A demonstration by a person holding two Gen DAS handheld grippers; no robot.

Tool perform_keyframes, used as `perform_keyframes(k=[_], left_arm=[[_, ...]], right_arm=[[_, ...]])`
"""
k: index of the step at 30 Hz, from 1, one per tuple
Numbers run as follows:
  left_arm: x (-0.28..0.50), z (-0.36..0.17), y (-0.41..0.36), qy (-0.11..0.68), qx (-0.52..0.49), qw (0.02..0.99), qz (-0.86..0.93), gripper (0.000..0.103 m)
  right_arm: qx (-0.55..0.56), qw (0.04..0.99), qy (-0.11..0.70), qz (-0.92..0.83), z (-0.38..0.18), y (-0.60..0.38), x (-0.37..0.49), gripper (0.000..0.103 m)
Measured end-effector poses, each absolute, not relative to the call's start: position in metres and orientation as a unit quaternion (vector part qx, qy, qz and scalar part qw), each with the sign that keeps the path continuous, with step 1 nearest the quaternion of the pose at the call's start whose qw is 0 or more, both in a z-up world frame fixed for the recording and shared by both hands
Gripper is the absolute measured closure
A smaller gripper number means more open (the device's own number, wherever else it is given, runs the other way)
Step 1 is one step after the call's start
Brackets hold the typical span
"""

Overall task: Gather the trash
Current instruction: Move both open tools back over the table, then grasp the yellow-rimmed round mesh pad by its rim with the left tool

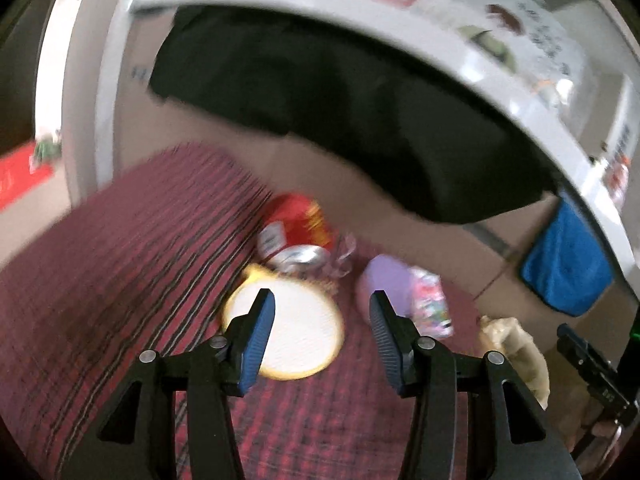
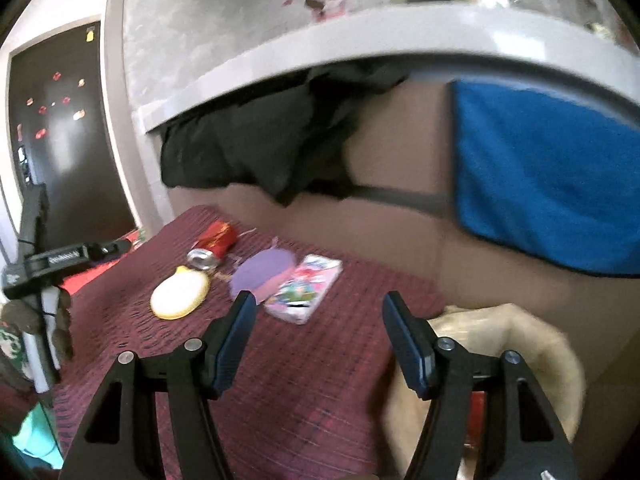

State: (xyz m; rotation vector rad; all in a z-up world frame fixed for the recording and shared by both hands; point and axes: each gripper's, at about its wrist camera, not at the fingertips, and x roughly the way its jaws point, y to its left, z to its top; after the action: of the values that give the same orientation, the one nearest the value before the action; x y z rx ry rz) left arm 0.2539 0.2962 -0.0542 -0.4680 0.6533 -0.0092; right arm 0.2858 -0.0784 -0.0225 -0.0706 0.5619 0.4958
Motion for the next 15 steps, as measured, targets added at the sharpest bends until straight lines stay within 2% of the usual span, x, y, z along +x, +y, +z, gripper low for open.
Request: perform_keyframes(k=[4, 8, 11, 12, 14, 15], left_arm=[[0.272, -0.09, 0.32, 0.351, -0.253, 0.901, -0.013, 0.053], [0.285, -0.1, 0.334, 0.359, -0.26, 0.896, -0.029, 0.053], [0.293, -0.101, 0.345, 0.367, -0.268, 0.89, -0.05, 0.053], [0.295, -0.103, 0.349, 0.371, -0.277, 0.884, -0.06, 0.053], [0.299, -0.105, 0.356, 0.377, -0.288, 0.877, -0.069, 0.053], [0.299, -0.106, 0.359, 0.378, -0.292, 0.876, -0.07, 0.053]], right_arm=[[-0.039, 0.91, 0.305, 0.279, -0.044, -0.041, 0.3, 0.04], [-0.07, 0.882, 0.345, 0.312, -0.072, 0.008, 0.316, 0.042], [-0.094, 0.862, 0.364, 0.34, -0.087, 0.045, 0.322, 0.056], [-0.105, 0.858, 0.365, 0.347, -0.089, 0.057, 0.323, 0.07], [-0.128, 0.853, 0.36, 0.356, -0.093, 0.081, 0.323, 0.077], [-0.139, 0.848, 0.359, 0.365, -0.095, 0.093, 0.323, 0.084]])
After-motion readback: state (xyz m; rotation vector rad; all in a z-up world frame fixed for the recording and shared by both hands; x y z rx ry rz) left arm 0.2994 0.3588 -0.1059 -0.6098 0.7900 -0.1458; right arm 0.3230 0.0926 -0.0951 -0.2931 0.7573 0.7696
